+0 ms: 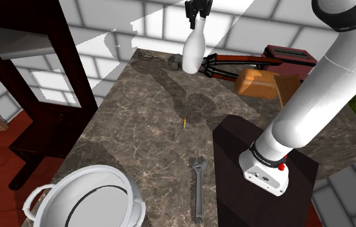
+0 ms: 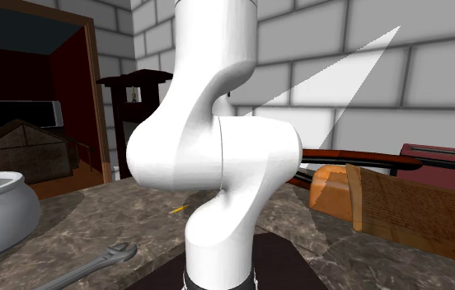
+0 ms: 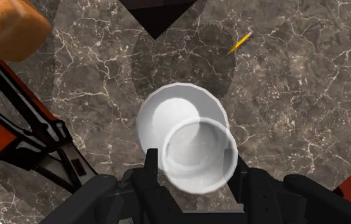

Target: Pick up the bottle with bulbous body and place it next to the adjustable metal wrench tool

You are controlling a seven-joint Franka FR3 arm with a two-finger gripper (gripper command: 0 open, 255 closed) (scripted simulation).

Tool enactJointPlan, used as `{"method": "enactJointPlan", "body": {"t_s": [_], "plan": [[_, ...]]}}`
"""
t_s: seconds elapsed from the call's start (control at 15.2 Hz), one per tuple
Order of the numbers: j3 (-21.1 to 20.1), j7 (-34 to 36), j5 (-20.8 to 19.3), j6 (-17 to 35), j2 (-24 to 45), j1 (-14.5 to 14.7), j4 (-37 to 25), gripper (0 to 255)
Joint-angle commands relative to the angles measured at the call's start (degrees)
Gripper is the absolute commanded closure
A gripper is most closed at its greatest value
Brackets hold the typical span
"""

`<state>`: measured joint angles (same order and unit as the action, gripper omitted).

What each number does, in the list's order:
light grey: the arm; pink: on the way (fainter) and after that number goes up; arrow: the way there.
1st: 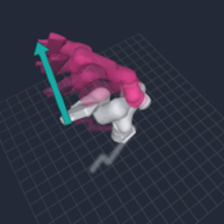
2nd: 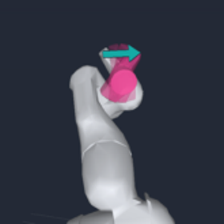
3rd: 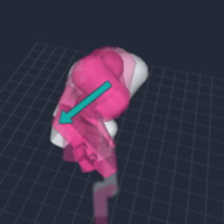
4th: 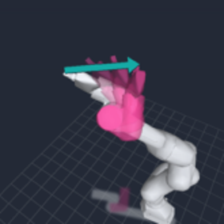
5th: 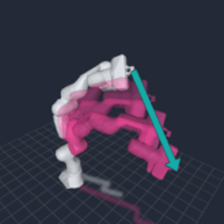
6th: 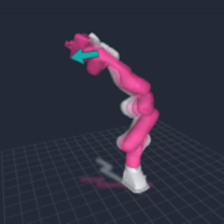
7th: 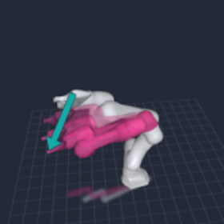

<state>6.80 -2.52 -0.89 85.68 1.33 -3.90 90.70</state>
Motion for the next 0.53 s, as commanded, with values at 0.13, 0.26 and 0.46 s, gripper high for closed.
{"method": "enactJointPlan", "body": {"t_s": [0.13, 0.26, 0.46], "plan": [[0.02, -0.09, 0.09, -3.35, 0.78, -0.02, -4.14, 255], [0.04, -0.16, 0.14, -5.08, 1.32, -0.05, -6.40, 255], [0.08, -0.28, 0.25, -7.74, 2.28, -0.11, -10.02, 255]]}}
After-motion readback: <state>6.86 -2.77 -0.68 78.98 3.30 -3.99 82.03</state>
